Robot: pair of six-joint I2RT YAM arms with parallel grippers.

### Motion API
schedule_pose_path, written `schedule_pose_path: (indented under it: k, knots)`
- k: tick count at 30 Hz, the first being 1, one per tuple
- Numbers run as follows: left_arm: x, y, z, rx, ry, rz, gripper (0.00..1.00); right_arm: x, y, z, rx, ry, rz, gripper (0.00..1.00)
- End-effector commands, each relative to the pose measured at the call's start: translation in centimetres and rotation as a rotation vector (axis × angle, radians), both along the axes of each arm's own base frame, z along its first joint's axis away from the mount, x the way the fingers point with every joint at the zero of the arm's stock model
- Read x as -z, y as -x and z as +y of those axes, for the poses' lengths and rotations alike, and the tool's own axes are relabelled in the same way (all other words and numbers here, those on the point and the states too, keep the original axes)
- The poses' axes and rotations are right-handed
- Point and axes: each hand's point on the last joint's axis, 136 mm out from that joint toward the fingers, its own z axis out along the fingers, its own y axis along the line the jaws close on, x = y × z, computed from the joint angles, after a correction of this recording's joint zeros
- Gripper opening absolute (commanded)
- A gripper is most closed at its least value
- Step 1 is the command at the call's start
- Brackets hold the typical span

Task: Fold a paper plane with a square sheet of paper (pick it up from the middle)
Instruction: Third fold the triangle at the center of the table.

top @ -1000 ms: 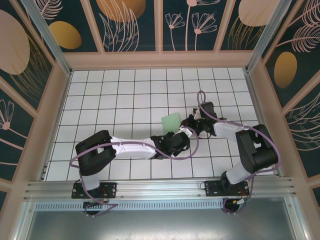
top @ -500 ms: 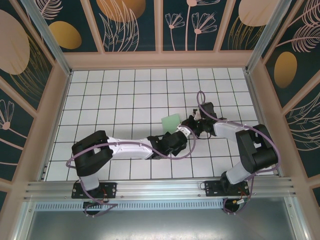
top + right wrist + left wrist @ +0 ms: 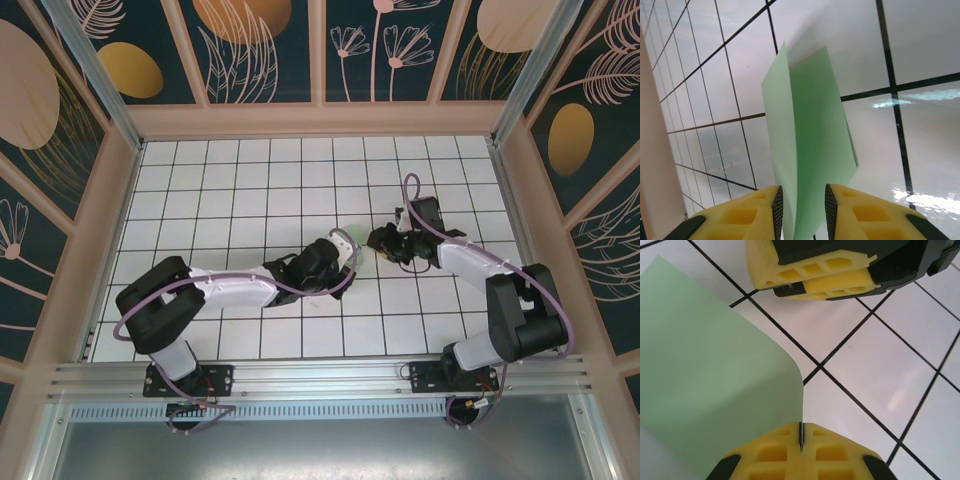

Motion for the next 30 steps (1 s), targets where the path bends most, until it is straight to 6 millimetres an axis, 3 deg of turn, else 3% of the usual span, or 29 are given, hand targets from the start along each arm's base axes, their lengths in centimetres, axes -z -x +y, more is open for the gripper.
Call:
schedule_pose_path:
  k: [1, 3, 4, 11, 22, 30]
  knots:
    - [-0.1, -0.1, -0.5, 0.039, 0.093, 0.076, 0.0, -0.5, 0.1, -0.6, -0.01, 0.034, -0.022, 0.32]
    - [-0.3, -0.3, -0.3, 0.048, 0.133, 0.103, 0.0, -0.5, 0.2, -0.4, -0.021, 0.022, -0.02, 0.32]
    - [1.0, -0.5, 0.0, 0.037, 0.123, 0.134, 0.0, -0.4, 0.3, -0.3, -0.029, 0.016, -0.016, 0.32]
    - [2.4, -1.7, 1.2, 0.013, 0.171, 0.204, 0.01, -0.6, 0.7, 0.4, -0.068, -0.014, -0.011, 0.3]
    - [2.4, -2.6, 2.1, 0.009, 0.283, 0.285, 0.03, 0.5, 1.0, 1.7, -0.116, -0.019, 0.017, 0.23]
    - [3.7, -2.6, 2.3, 0.022, 0.278, 0.33, 0.03, 0.5, -2.1, 2.8, -0.092, 0.032, -0.005, 0.18]
